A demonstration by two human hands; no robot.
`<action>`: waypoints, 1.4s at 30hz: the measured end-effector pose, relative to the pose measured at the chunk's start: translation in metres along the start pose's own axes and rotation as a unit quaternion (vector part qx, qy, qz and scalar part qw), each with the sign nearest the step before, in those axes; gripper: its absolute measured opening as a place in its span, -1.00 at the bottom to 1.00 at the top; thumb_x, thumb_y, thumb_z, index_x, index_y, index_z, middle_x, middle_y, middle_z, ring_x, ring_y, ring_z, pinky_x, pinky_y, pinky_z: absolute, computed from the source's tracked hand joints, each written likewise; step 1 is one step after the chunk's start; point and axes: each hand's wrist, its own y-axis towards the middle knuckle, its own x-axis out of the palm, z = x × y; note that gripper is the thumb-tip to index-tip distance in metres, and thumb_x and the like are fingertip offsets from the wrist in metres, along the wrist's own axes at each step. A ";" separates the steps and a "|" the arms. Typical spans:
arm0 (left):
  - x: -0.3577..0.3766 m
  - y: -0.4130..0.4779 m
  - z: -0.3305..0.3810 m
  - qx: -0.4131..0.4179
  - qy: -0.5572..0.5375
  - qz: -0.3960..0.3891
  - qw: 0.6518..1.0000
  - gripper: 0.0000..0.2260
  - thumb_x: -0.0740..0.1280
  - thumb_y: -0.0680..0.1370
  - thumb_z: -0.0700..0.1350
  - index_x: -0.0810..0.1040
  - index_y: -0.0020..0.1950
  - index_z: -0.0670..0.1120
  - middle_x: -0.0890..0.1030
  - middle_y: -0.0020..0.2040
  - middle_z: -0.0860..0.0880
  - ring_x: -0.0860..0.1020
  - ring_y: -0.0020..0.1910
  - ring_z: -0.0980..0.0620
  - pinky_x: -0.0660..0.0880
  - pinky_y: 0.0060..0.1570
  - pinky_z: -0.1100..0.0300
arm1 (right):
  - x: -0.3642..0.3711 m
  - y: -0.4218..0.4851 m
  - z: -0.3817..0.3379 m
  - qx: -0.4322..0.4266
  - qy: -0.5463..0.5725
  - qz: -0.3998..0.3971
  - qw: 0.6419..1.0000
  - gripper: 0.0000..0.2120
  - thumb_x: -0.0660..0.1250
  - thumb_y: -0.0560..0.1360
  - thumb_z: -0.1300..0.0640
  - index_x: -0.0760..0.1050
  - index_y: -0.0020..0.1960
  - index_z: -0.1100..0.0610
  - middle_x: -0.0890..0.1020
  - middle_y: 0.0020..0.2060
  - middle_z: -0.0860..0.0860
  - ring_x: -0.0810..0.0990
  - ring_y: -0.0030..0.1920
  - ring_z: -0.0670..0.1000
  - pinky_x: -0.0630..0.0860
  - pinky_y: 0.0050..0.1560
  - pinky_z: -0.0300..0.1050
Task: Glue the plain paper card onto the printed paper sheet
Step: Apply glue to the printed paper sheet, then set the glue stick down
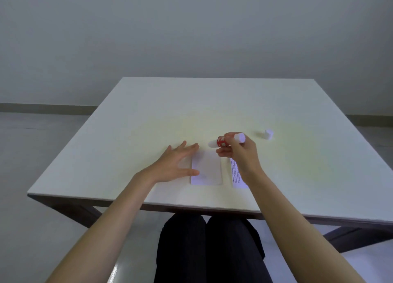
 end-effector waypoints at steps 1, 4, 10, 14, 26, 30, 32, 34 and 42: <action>0.004 0.001 -0.001 -0.001 0.019 0.000 1.000 -0.26 0.35 0.48 0.15 0.05 0.55 0.09 0.08 0.56 0.17 -0.12 0.55 0.15 -0.29 0.49 -0.04 | 0.005 -0.002 0.004 -0.009 -0.037 0.003 0.999 -0.92 0.27 0.49 0.27 0.53 -0.14 0.17 0.71 -0.26 0.09 0.64 -0.34 0.08 0.64 -0.20 -0.02; 0.012 0.003 -0.007 0.004 0.083 0.002 0.997 -0.20 0.32 0.43 0.26 0.00 0.55 0.12 0.03 0.56 0.22 -0.16 0.55 0.14 -0.37 0.45 -0.12 | 0.014 -0.006 0.012 -0.037 -0.127 -0.004 0.991 -0.92 0.30 0.49 0.24 0.58 -0.09 0.19 0.69 -0.26 0.05 0.67 -0.32 -0.01 0.65 -0.17 -0.07; 0.014 0.005 -0.011 0.020 0.122 0.010 0.992 -0.17 0.26 0.39 0.36 -0.01 0.55 0.16 -0.01 0.56 0.25 -0.20 0.55 0.12 -0.38 0.44 -0.17 | 0.023 -0.009 0.016 -0.061 -0.212 0.003 0.975 -0.88 0.29 0.47 0.19 0.59 -0.07 0.16 0.71 -0.22 0.10 0.68 -0.29 -0.04 0.61 -0.10 -0.05; 0.015 0.006 -0.013 0.023 0.112 0.016 0.993 -0.18 0.28 0.38 0.36 0.02 0.54 0.18 0.00 0.55 0.27 -0.20 0.54 0.14 -0.38 0.44 -0.16 | 0.026 -0.014 0.017 -0.072 -0.240 -0.006 0.968 -0.90 0.29 0.45 0.16 0.57 -0.15 0.15 0.69 -0.27 0.11 0.68 -0.24 0.08 0.60 -0.09 0.06; 0.017 0.009 -0.017 0.018 0.097 0.016 0.995 -0.12 0.26 0.31 0.41 0.05 0.54 0.15 0.01 0.54 0.31 -0.18 0.54 0.17 -0.38 0.44 -0.13 | 0.012 -0.012 0.021 -0.069 -0.164 0.019 0.984 -0.90 0.28 0.45 0.22 0.57 -0.15 0.20 0.69 -0.24 0.09 0.67 -0.32 -0.04 0.62 -0.23 -0.15; 0.017 0.008 -0.016 0.014 0.082 0.017 0.996 -0.13 0.29 0.31 0.39 0.06 0.53 0.17 0.02 0.53 0.32 -0.19 0.54 0.20 -0.39 0.44 -0.11 | 0.010 -0.017 0.025 -0.060 -0.183 -0.067 0.979 -0.89 0.29 0.38 0.14 0.56 -0.25 0.15 0.67 -0.36 0.01 0.65 -0.40 -0.03 0.57 -0.34 -0.17; 0.017 0.008 -0.015 0.014 0.081 0.017 0.996 -0.14 0.30 0.32 0.38 0.06 0.53 0.17 0.02 0.53 0.32 -0.19 0.53 0.20 -0.40 0.44 -0.11 | 0.010 -0.016 0.025 -0.062 -0.173 -0.077 0.980 -0.90 0.30 0.39 0.16 0.56 -0.24 0.15 0.67 -0.36 0.01 0.65 -0.39 -0.01 0.56 -0.35 -0.17; 0.016 0.008 -0.014 0.013 0.082 0.015 0.996 -0.15 0.31 0.33 0.36 0.07 0.54 0.15 0.02 0.54 0.31 -0.19 0.54 0.20 -0.40 0.44 -0.10 | 0.009 -0.013 0.025 -0.071 -0.156 -0.047 0.984 -0.91 0.30 0.45 0.22 0.57 -0.19 0.19 0.69 -0.31 0.04 0.67 -0.34 0.00 0.58 -0.30 -0.17; 0.017 0.008 -0.016 0.017 0.078 0.021 0.997 -0.10 0.30 0.30 0.39 0.03 0.54 0.16 -0.02 0.46 0.42 -0.19 0.53 0.24 -0.41 0.44 -0.09 | 0.007 -0.024 0.026 -0.056 -0.165 -0.099 0.980 -0.89 0.29 0.37 0.14 0.56 -0.27 0.14 0.68 -0.34 0.01 0.65 -0.39 0.02 0.54 -0.37 -0.19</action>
